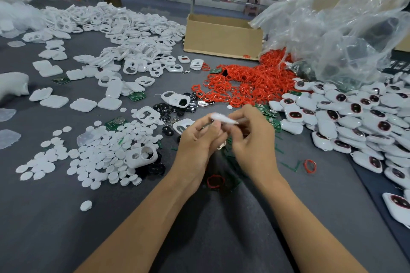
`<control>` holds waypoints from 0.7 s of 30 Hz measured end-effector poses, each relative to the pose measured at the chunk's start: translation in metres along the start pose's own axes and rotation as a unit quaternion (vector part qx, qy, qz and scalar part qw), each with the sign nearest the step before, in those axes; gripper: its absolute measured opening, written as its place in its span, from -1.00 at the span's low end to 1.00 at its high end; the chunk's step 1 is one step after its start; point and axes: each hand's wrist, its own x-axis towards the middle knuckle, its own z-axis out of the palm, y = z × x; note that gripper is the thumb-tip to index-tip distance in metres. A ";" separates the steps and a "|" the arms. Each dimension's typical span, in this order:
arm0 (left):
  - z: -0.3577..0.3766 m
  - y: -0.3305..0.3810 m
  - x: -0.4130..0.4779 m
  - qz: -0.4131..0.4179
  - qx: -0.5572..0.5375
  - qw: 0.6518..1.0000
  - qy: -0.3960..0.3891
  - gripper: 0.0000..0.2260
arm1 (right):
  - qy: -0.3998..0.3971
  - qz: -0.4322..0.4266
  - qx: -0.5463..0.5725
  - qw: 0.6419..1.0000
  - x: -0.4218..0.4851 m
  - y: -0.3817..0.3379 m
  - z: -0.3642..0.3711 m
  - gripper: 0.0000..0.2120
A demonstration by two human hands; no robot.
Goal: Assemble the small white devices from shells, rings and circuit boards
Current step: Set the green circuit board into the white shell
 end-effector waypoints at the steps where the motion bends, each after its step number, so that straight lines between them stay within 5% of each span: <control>1: -0.002 0.002 0.001 0.005 0.000 1.000 0.005 -0.85 | -0.019 -0.033 -0.016 0.999 -0.002 0.000 0.002 -0.86; 4: -0.008 0.004 0.004 0.025 0.037 0.998 0.054 -0.80 | -0.056 -0.020 0.006 0.998 -0.005 -0.003 0.008 -0.88; 7: -0.010 0.003 0.004 0.048 0.076 0.994 0.059 -0.76 | -0.039 0.106 0.093 0.989 -0.001 -0.002 0.006 -0.82; 12: -0.009 0.002 0.002 0.072 0.142 0.987 0.032 -0.76 | -0.131 0.269 0.286 0.910 0.004 0.001 -0.005 -0.82; 21: -0.007 0.004 -0.003 0.081 0.189 0.979 -0.004 -0.74 | -0.154 0.263 0.290 0.907 0.004 -0.003 -0.007 -0.73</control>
